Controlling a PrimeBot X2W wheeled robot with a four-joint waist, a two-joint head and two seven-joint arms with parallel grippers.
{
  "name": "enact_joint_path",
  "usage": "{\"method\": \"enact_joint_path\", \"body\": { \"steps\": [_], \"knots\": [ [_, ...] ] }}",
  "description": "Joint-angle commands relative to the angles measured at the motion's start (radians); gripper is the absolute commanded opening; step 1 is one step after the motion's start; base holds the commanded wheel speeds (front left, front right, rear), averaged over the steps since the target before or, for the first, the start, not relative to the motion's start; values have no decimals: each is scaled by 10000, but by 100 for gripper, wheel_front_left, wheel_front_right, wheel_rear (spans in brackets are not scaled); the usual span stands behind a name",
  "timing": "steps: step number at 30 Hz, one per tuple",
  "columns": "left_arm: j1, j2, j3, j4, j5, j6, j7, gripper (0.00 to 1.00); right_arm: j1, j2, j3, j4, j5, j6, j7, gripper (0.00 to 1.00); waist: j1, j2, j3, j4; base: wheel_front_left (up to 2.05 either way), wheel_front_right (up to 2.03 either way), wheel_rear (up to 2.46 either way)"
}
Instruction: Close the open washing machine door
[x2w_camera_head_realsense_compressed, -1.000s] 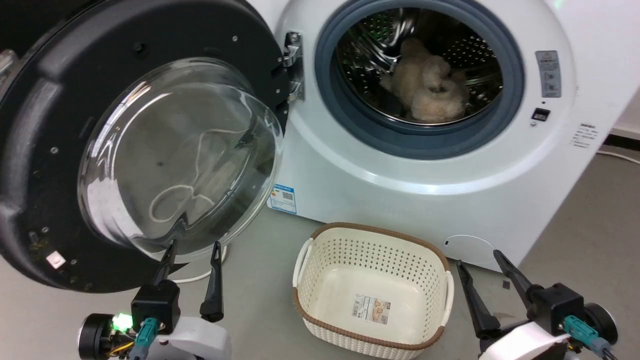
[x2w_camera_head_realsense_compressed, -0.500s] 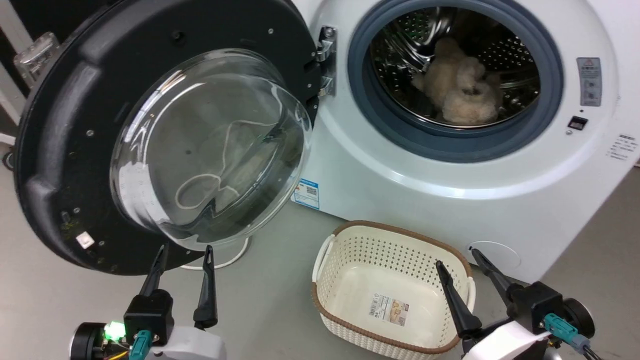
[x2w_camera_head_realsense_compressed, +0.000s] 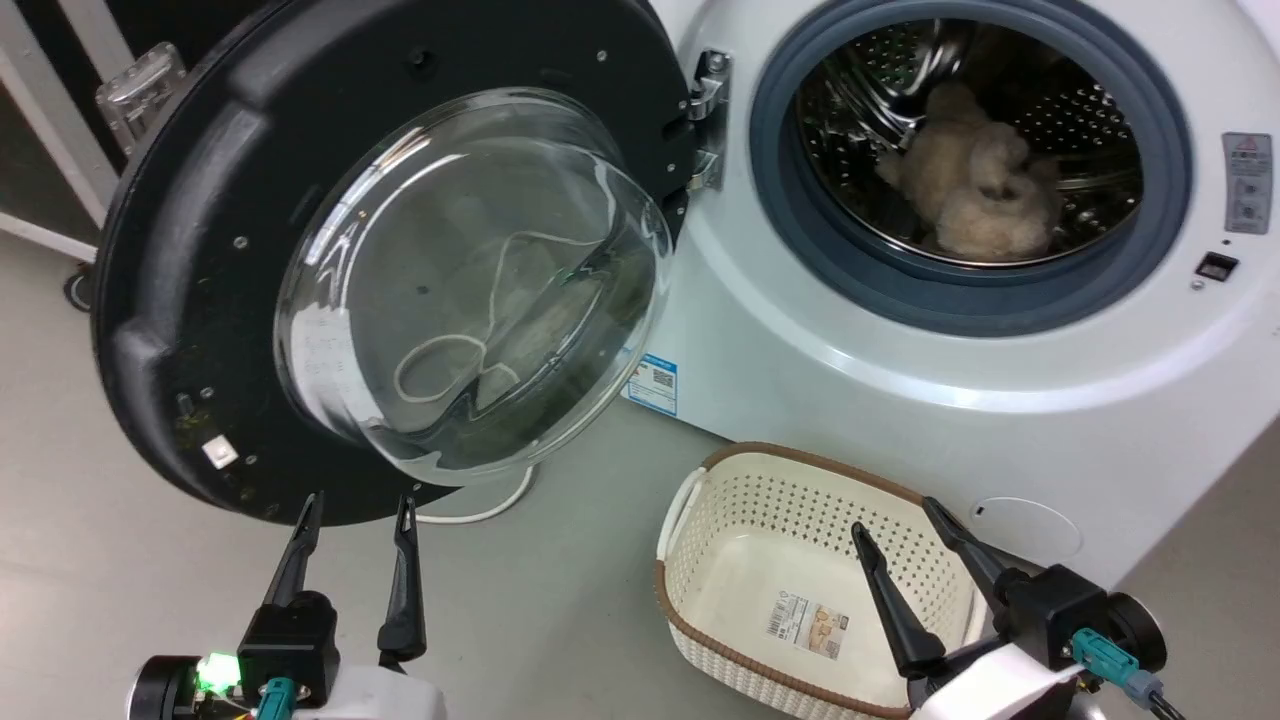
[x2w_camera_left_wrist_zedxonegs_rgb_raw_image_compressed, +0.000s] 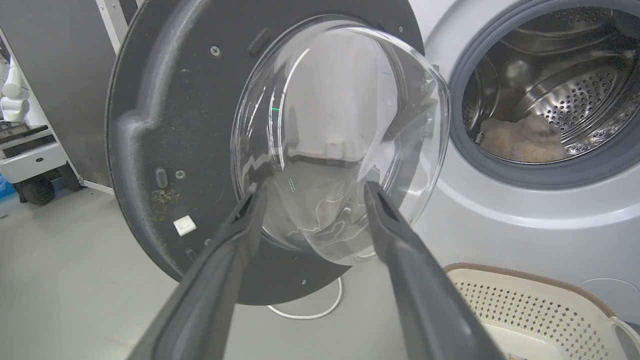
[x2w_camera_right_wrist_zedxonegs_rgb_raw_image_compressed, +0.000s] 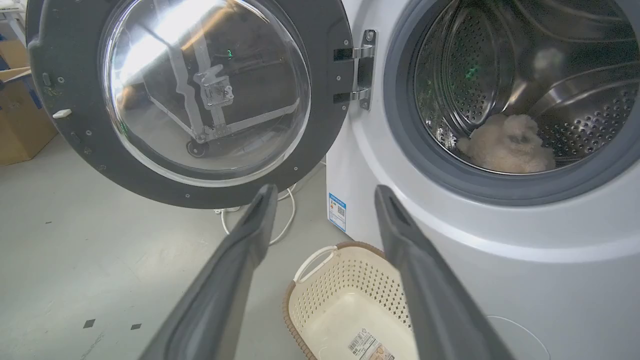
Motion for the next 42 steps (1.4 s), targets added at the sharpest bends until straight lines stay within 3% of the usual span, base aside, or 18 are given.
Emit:
{"method": "enact_joint_path", "body": {
  "steps": [1,16,17,18,28,31,36,37,40,42],
  "knots": [
    [159,53,-43,-87,-40,96,-110,100,-182,-42,89,67,64,5,-126,100,-1,0,10,107,0,0,0],
    [335,176,-115,-250,-113,312,-444,100,-288,-43,405,325,198,6,-460,100,-1,0,52,798,0,0,0],
    [362,158,-129,-202,-180,286,-465,42,-280,-43,413,335,207,6,-481,100,-1,0,51,839,0,0,0],
    [368,138,-134,-187,-253,251,-486,0,-268,-43,414,343,214,6,-502,100,-1,0,50,880,0,0,0],
    [124,-39,382,-825,-907,72,-674,0,-23,-31,276,325,205,6,-689,100,-1,0,128,1292,0,0,0],
    [-191,-42,920,-1175,-1398,-228,-736,0,57,-23,190,261,164,7,-752,100,-1,0,244,1413,0,0,0],
    [-1416,431,2047,-743,-2834,-1166,-856,0,325,4,-42,135,107,7,-877,100,-1,0,398,1627,0,0,0],
    [-1416,431,2047,-743,-2834,-1166,-856,0,325,4,-42,135,107,7,-877,100,-1,0,398,1627,0,0,0],
    [-2391,704,2893,-271,-4221,-1282,-357,0,343,24,-108,10,110,7,-940,100,-1,0,577,1529,0,0,0],
    [-2539,571,3275,63,-5092,-1250,10,0,347,36,-109,-59,242,7,-982,100,-1,0,687,1475,0,0,0]
  ]
}}
